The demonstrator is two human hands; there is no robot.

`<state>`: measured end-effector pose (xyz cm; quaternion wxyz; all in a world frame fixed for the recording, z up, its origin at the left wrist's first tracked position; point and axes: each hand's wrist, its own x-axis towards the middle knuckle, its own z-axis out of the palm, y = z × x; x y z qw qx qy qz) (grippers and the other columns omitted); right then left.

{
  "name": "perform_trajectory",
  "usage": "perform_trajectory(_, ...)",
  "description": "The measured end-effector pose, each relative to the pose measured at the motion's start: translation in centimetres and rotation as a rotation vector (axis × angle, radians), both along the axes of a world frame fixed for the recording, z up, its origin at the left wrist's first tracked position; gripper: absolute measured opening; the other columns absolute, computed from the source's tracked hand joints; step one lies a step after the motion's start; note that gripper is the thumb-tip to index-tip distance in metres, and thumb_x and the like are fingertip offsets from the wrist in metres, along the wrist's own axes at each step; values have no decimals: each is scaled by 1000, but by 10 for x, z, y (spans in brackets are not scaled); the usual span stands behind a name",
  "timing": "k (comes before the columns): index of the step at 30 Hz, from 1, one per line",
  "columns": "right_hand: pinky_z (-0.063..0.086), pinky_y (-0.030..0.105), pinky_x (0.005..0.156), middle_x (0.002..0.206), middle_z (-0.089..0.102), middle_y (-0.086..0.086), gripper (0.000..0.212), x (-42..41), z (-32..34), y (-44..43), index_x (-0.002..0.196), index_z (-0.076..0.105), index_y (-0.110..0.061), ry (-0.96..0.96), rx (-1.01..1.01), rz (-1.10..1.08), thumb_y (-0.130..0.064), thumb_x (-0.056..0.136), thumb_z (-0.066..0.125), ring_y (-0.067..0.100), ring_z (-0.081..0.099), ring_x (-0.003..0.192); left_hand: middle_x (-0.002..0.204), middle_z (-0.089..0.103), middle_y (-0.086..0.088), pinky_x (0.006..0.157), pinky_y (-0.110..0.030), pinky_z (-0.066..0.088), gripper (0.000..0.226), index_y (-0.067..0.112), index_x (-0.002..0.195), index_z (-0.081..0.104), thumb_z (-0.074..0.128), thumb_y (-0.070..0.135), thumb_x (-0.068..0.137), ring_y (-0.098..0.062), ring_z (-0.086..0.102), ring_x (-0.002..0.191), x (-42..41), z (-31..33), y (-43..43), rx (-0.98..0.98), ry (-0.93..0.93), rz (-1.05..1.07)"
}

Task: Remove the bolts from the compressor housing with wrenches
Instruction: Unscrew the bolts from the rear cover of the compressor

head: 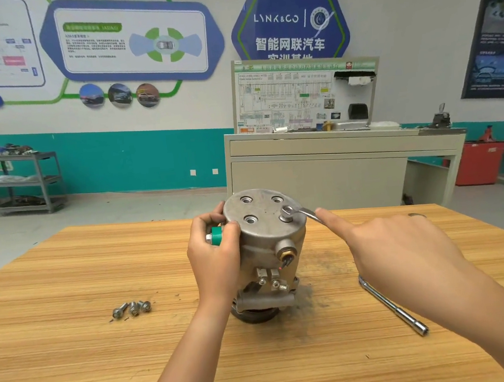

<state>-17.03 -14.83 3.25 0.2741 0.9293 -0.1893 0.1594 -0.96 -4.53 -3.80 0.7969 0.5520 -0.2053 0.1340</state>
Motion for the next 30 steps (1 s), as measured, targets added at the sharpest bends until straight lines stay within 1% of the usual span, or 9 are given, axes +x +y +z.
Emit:
perform_trajectory(11, 11, 27, 37, 58, 25, 0, 82, -2, -13, 18, 146, -7, -19, -4, -95, 29, 2, 80, 38, 17, 22, 40, 108, 63, 18, 83, -26, 48, 14, 17, 82, 53, 55, 4, 85, 13, 58, 96, 3, -1, 3, -5, -12, -15)
perform_trajectory(13, 9, 20, 38, 51, 27, 2, 78, 0, -11, 3, 143, 26, -22, -61, -98, -1, -4, 75, 59, 19, 22, 34, 112, 64, 15, 79, -23, 50, 13, 16, 82, 53, 55, 4, 86, 12, 59, 94, 6, -2, 9, -9, -14, -32)
perform_trajectory(15, 26, 16, 39, 44, 43, 3, 53, 6, -17, -20, 108, 69, -10, -298, -128, 162, -3, 56, 81, 22, 37, 30, 113, 65, 14, 71, -23, 51, 14, 18, 82, 52, 54, 4, 87, 11, 61, 88, 10, -3, 14, -4, -11, -50)
perform_trajectory(17, 52, 38, 61, 63, 66, 10, 32, 22, -23, -44, 94, 72, -3, -425, -106, 249, -8, 64, 82, 26, 64, 53, 111, 66, 14, 73, -32, 51, 15, 20, 83, 53, 54, 5, 88, 10, 61, 88, 14, -2, 18, 19, -10, -67)
perform_trajectory(19, 36, 57, 95, 109, 67, 14, 32, 49, -17, -58, 114, 63, -4, -430, -13, 263, -12, 83, 66, 26, 63, 102, 108, 67, 13, 76, -41, 50, 17, 20, 84, 53, 52, 4, 88, 9, 62, 88, 18, 0, 21, 27, -2, -86)
perform_trajectory(21, 11, 53, 108, 143, 41, 4, 41, 81, -3, -65, 138, 41, -13, -363, 53, 251, -24, 98, 40, 16, 34, 134, 104, 69, 15, 73, -41, 49, 18, 19, 84, 53, 51, 3, 89, 8, 62, 86, 22, 1, 22, 35, -2, -96)
perform_trajectory(23, 7, 46, 110, 151, 26, -3, 45, 116, 10, -67, 144, 27, -19, -263, 72, 316, -28, 100, 30, 12, 18, 139, 101, 69, 16, 64, -34, 48, 17, 20, 84, 54, 51, 4, 89, 9, 61, 79, 24, 3, 23, 60, -2, -95)
perform_trajectory(26, 10, 42, 111, 151, 26, -5, 44, 154, 28, -59, 144, 26, -19, -122, -29, 457, -21, 101, 31, 12, 19, 139, 93, 67, 14, 52, -23, 44, 16, 21, 83, 53, 52, 6, 89, 6, 59, 69, 24, 3, 22, 83, 8, -84)
perform_trajectory(30, 37, 55, 96, 121, 60, 16, 29, 143, 32, -59, 115, 60, 1, -286, -212, 616, -5, 87, 58, 30, 56, 113, 103, 68, 12, 59, -26, 47, 16, 20, 84, 53, 52, 5, 89, -6, 59, 82, 22, 2, 24, 61, 18, -91)
